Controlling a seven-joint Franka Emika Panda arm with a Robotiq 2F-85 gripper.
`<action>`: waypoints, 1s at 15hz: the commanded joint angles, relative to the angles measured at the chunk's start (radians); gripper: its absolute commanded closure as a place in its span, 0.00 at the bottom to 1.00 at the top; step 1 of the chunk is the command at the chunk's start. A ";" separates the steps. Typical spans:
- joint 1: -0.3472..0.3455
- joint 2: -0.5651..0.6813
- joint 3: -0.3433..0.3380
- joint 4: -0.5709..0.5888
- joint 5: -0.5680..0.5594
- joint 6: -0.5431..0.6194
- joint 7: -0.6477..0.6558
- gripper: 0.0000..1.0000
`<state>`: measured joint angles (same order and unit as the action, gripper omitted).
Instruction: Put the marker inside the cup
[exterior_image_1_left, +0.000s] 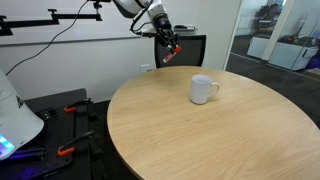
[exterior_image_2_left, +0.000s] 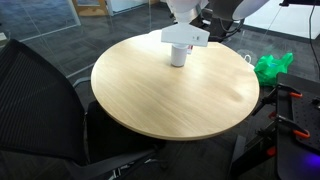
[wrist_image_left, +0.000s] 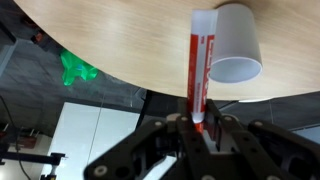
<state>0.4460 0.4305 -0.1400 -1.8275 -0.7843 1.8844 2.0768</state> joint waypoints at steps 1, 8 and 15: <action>-0.059 -0.077 0.077 -0.041 -0.099 -0.088 0.010 0.95; -0.158 -0.074 0.163 -0.020 -0.171 -0.109 -0.009 0.80; -0.164 -0.023 0.143 0.004 -0.267 -0.171 0.124 0.95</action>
<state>0.3081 0.3745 -0.0046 -1.8508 -0.9840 1.7636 2.1190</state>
